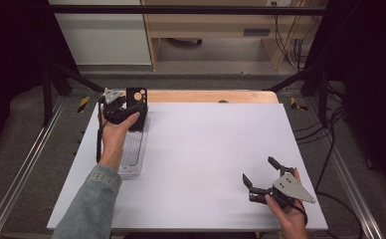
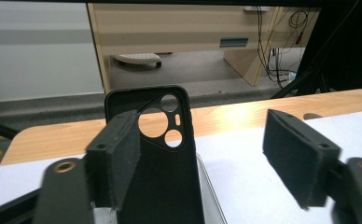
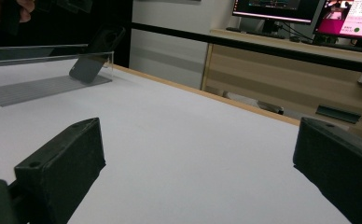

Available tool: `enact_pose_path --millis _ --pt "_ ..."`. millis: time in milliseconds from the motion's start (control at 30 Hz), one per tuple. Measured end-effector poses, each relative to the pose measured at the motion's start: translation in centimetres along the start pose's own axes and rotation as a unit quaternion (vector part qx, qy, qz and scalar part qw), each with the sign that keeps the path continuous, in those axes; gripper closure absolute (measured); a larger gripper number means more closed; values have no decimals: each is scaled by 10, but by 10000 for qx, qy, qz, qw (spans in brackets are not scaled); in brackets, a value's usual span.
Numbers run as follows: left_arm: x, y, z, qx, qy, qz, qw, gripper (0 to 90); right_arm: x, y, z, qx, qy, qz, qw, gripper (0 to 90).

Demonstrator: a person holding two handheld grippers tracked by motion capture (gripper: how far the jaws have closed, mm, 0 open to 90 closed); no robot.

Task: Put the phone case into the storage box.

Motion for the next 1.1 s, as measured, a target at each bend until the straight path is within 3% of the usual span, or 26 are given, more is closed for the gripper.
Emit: enact_pose_path --millis 467,667,967,1100 --pt "-10 -6 -10 -203 335 -212 9990 111 1 2 1 -21 3 39 10000 24" --pt "-15 -9 -18 -194 466 -236 9984 71 2 2 1 -77 44 53 9999 22" --pt "-23 -11 -25 -133 563 -306 9979 39 2 2 2 -53 15 56 10000 21" --pt "-25 -11 -22 -120 477 -295 9984 28 3 3 2 -57 10 63 10000 22"
Point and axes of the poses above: each handheld gripper's, and its own axes: x roughly forward along the jaws, y roughly out of its underside, z roughly to its left, the point moved 10 cm from there along x, roughly forward along the jaws, and after that the axes turned 14 degrees about x, right-handed, at the moved point
